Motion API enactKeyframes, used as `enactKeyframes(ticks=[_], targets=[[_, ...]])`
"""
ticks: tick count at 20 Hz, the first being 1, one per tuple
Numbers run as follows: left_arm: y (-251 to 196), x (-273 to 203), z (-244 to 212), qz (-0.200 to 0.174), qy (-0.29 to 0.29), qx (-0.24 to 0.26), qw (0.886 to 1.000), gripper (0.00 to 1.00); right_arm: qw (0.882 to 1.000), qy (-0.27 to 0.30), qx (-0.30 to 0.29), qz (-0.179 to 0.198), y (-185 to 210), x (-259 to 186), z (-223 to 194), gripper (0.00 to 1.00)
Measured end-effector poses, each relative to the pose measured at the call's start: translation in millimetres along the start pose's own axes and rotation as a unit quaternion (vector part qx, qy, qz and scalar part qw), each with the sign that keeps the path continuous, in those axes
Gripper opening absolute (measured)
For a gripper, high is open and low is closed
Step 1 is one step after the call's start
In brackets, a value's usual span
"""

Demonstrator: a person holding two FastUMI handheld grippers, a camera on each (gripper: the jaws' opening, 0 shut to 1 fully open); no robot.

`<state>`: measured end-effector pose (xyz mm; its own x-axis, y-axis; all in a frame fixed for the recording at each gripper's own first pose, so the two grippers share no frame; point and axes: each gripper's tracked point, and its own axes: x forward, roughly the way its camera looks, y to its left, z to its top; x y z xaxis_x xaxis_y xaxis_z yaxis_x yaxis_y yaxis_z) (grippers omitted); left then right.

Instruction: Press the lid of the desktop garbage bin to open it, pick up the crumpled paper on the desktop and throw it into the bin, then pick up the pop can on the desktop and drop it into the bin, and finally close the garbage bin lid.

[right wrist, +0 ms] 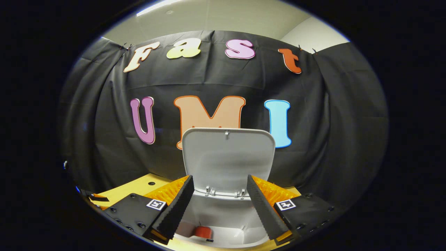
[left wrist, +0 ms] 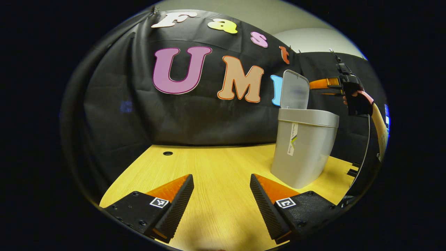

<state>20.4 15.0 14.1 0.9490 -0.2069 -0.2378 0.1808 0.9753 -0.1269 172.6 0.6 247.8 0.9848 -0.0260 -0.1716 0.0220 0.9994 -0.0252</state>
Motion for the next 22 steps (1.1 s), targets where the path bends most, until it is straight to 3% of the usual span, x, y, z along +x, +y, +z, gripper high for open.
enactKeyframes(ticks=[11, 22], targets=[[-4.4, 1.6, -3.4, -0.001, 0.006, 0.008, 1.000, 0.95, 0.998, -0.051, -0.007, -0.023, -1.4, 30.5, 96.1, 1.00], [-11.9, 0.1, -1.0, -0.009, 0.001, 0.015, 1.000, 0.95, 0.998, -0.034, 0.027, -0.044, -12.4, 85.1, 88.9, 1.00]])
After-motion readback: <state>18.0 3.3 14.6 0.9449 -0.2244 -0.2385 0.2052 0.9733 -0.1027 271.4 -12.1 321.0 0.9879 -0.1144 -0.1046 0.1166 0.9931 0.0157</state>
